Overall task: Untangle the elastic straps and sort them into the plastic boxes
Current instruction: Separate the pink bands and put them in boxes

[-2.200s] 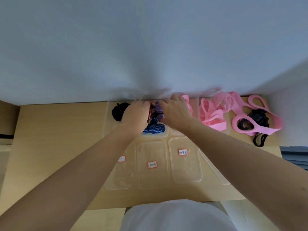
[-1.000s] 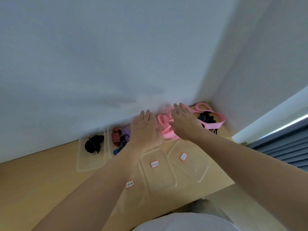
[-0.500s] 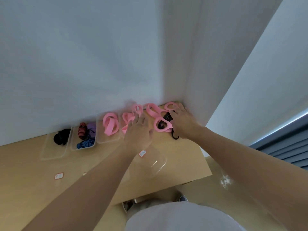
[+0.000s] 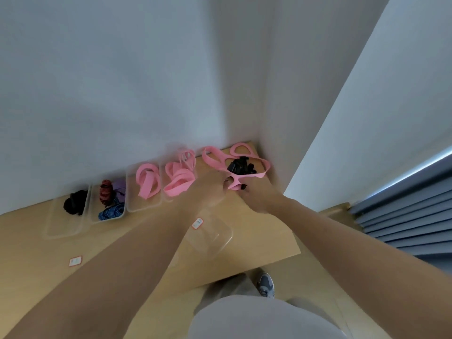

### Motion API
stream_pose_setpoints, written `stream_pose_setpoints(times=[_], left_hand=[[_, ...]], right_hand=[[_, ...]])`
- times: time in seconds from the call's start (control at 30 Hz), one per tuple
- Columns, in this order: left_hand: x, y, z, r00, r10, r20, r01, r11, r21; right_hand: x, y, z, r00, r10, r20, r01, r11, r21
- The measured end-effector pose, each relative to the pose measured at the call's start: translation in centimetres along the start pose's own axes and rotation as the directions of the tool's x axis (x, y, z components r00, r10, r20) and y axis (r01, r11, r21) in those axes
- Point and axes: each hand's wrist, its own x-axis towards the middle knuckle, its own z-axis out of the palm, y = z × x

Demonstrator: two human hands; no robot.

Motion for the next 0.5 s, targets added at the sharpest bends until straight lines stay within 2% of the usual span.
stream_pose_setpoints(times=[0.07,0.1,0.13,0.17,0.2,0.27,0.37,0.43,0.5], left_hand=[[2.2,-0.7,-1.3,0.972,-0.214,0.099,0.217,0.976,-0.021],[2.5,-0.1,-1.0,0.983,-0.165,0.081,0.167,0.986,-0.024],[4.5,-0.1,-0.2,0.997,-0.044,-0.069,0.043,0.999,-0.019],[5.5,0.9,-0.9,0.996,0.055,0.076,-0.06,0.996,0.059],[5.6,0.7,-1.5,0.979,0.13,0.155,-0.134,0.991,0.019],[6.7,-0.1,-1.9,0.973,0.148,0.177,-0.154,0.988,0.02],[8.1,-0.6,-2.0,0.946,0.12,0.301,-0.145,0.987,0.062],[9.2,-1.1,-2.5,0.955,0.082,0.285,-0.103,0.993,0.058],[9.8,-1.4,-2.7,0.951,0.117,0.286,-0.137,0.989,0.051]], right_hand=[[0.3,0.1,1.4,0.986,0.147,0.084,-0.162,0.96,0.227],[0.5,0.0,2.0,0.967,0.232,0.108,-0.256,0.887,0.383],[0.6,-0.1,2.7,0.938,0.316,0.142,-0.341,0.77,0.539],[0.8,-0.4,3.3,0.903,0.388,0.185,-0.405,0.625,0.667],[1.0,-0.6,3.7,0.87,0.438,0.227,-0.439,0.476,0.762],[2.0,-1.0,4.4,0.832,0.486,0.266,-0.447,0.305,0.841],[3.8,-1.4,4.7,0.751,0.592,0.292,-0.435,0.111,0.894],[4.7,-1.5,4.6,0.689,0.661,0.298,-0.415,0.022,0.91],[5.3,-1.8,4.5,0.66,0.684,0.309,-0.403,-0.024,0.915]])
